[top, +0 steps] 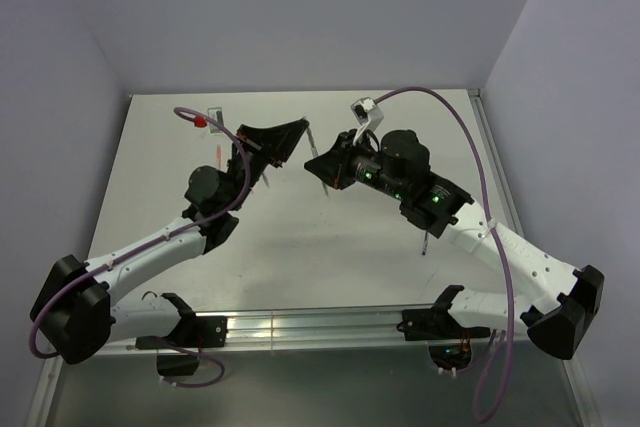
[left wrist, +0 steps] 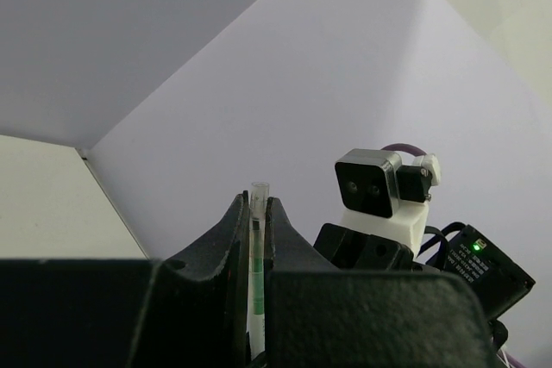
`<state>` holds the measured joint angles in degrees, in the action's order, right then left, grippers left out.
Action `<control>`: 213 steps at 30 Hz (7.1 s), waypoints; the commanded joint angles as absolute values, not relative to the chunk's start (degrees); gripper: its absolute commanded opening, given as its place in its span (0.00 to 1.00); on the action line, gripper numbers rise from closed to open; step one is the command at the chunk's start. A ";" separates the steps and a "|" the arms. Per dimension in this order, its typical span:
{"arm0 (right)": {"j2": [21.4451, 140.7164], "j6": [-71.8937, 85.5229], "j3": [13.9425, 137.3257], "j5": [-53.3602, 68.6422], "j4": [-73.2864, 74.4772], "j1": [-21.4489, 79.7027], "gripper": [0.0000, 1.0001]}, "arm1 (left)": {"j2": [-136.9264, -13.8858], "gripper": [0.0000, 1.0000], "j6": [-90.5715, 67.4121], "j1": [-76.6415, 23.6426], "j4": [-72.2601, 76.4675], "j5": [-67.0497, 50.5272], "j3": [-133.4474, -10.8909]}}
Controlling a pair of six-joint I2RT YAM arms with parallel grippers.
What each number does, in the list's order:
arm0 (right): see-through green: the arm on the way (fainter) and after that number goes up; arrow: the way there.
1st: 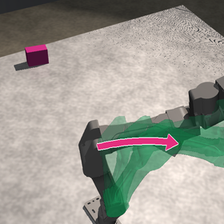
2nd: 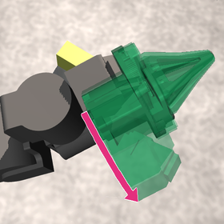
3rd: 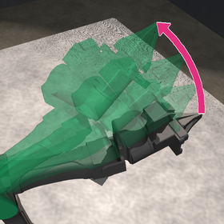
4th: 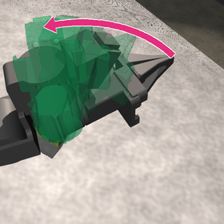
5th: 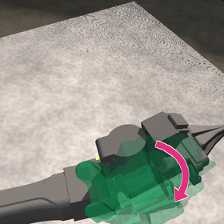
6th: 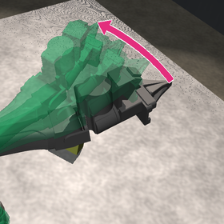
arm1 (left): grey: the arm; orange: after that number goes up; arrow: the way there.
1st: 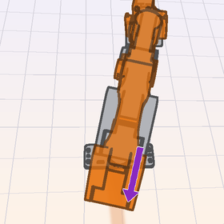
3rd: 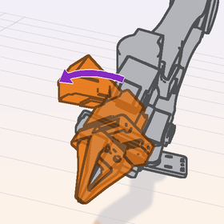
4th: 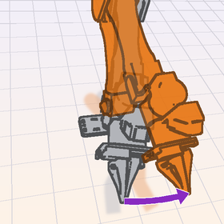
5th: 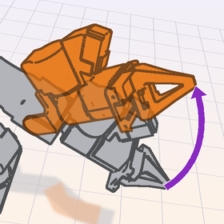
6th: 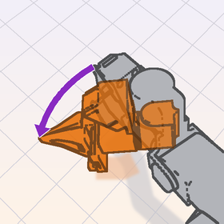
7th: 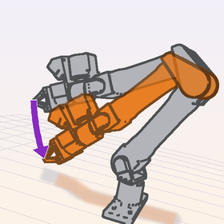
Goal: Insert the pens into the pen caps
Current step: Insert the pen cap onto the pen, then press the pen cap onto the pen.
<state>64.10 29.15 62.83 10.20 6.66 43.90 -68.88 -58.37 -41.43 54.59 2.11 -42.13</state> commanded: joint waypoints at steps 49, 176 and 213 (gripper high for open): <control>60.73 20.83 60.47 -12.66 0.18 43.33 0.00 | -67.32 0.00 -58.71 -44.21 48.96 -20.39 -46.41; 57.92 17.14 62.31 1.67 0.79 49.22 0.00 | -75.14 0.44 -43.86 -32.26 27.69 -42.27 -70.67; 58.62 17.93 64.95 3.25 2.55 49.13 0.00 | -71.29 0.00 -38.32 -32.78 27.07 -42.80 -64.43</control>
<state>59.22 17.12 60.49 2.44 5.06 48.77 -74.19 -41.67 -32.49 25.69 -42.15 -66.17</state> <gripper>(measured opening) 0.187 0.057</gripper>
